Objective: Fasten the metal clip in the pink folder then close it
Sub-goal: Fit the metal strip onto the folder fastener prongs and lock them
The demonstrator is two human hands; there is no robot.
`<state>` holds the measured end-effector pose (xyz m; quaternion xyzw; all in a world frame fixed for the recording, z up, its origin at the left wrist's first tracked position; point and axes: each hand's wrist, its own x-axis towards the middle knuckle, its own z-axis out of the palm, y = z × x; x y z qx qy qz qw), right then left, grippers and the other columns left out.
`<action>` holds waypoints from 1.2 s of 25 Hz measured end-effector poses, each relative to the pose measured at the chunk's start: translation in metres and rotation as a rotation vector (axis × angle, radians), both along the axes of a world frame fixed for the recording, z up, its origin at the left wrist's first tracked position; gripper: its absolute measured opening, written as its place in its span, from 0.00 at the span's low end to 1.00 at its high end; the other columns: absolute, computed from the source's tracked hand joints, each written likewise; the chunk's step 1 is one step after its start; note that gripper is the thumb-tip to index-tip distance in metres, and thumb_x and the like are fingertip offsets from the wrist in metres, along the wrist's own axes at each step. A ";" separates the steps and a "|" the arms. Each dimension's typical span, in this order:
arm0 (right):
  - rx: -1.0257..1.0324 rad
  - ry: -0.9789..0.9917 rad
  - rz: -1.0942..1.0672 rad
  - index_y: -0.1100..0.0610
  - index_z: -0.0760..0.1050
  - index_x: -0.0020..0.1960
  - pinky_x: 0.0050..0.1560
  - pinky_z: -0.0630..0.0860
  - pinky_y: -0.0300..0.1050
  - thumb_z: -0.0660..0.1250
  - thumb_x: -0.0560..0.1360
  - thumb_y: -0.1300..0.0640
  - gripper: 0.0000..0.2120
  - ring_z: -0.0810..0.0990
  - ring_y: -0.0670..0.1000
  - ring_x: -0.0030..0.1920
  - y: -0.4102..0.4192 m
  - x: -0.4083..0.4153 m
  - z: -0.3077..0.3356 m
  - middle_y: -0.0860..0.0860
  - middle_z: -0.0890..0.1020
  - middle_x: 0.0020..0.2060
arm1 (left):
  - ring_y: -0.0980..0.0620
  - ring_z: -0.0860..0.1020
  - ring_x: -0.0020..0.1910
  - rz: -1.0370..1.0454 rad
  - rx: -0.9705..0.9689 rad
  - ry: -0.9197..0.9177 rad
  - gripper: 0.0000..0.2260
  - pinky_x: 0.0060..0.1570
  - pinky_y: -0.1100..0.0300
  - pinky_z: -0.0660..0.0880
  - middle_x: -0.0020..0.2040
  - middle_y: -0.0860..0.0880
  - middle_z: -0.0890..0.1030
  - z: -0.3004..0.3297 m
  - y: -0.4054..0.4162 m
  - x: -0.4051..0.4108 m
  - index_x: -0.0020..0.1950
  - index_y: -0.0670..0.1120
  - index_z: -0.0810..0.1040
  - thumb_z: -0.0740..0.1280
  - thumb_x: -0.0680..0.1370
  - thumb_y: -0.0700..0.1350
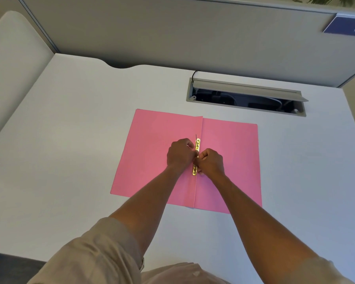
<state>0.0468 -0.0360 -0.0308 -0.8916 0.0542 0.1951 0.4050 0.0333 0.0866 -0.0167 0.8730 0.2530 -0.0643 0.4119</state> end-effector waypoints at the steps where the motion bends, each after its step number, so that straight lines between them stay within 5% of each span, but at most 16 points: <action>1: -0.006 -0.005 -0.003 0.54 0.73 0.37 0.35 0.84 0.49 0.71 0.73 0.59 0.08 0.84 0.53 0.27 0.000 0.000 0.000 0.56 0.85 0.33 | 0.49 0.82 0.45 -0.019 0.028 -0.014 0.07 0.47 0.54 0.80 0.45 0.50 0.86 -0.001 0.000 -0.002 0.49 0.50 0.85 0.73 0.71 0.45; 12: 0.072 0.153 0.031 0.60 0.76 0.40 0.45 0.85 0.55 0.69 0.71 0.65 0.03 0.86 0.57 0.31 -0.006 0.012 0.006 0.61 0.86 0.33 | 0.42 0.80 0.47 -0.459 0.390 -0.037 0.13 0.43 0.54 0.74 0.49 0.46 0.78 -0.006 0.001 -0.011 0.57 0.52 0.84 0.62 0.80 0.45; 17: 0.080 -0.075 0.015 0.60 0.79 0.48 0.45 0.84 0.51 0.69 0.75 0.63 0.03 0.86 0.55 0.37 -0.008 0.032 0.013 0.56 0.86 0.39 | 0.43 0.80 0.46 -0.461 0.410 -0.038 0.13 0.43 0.54 0.77 0.49 0.47 0.79 -0.003 0.001 -0.008 0.58 0.55 0.84 0.67 0.77 0.44; 22: 0.048 -0.222 0.147 0.56 0.82 0.49 0.39 0.72 0.33 0.71 0.75 0.61 0.04 0.81 0.48 0.41 0.001 0.050 0.013 0.50 0.85 0.43 | 0.44 0.81 0.42 -0.431 0.445 -0.088 0.13 0.44 0.52 0.80 0.48 0.48 0.81 -0.004 -0.003 -0.011 0.58 0.54 0.84 0.69 0.76 0.42; 30: -0.028 -0.269 0.260 0.58 0.81 0.46 0.42 0.80 0.44 0.68 0.75 0.63 0.03 0.82 0.51 0.38 0.002 0.067 0.008 0.54 0.85 0.40 | 0.43 0.82 0.41 -0.416 0.468 -0.132 0.15 0.43 0.52 0.80 0.49 0.48 0.82 -0.009 -0.004 -0.016 0.63 0.52 0.82 0.71 0.76 0.43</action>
